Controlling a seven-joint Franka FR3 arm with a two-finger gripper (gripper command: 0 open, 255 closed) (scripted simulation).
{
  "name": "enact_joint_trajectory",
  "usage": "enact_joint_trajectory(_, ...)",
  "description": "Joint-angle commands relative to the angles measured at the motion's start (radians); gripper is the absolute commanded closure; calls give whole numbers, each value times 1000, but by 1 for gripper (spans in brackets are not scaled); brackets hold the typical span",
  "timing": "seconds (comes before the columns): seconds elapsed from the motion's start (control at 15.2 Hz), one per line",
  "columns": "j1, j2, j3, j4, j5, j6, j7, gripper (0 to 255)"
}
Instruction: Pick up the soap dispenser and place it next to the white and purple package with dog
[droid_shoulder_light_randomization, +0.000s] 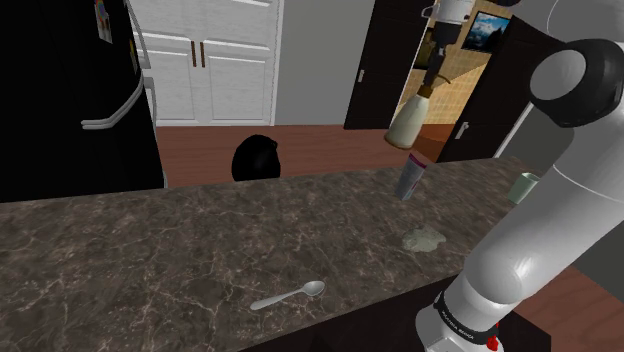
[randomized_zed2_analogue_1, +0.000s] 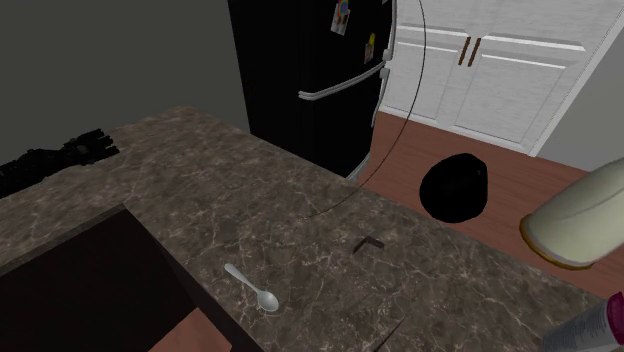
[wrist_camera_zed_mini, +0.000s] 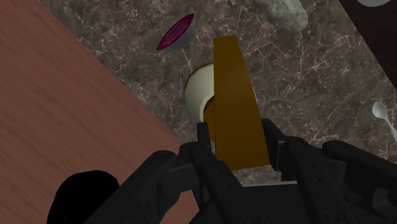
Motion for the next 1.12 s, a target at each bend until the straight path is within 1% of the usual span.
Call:
enact_joint_trajectory(0.0,3,-19,3,-53,-7,36,6,255)
enact_joint_trajectory(0.53,7,-68,9,-219,-23,155,25,255)
enact_joint_trajectory(1.06,7,-97,11,-359,-34,268,38,255)
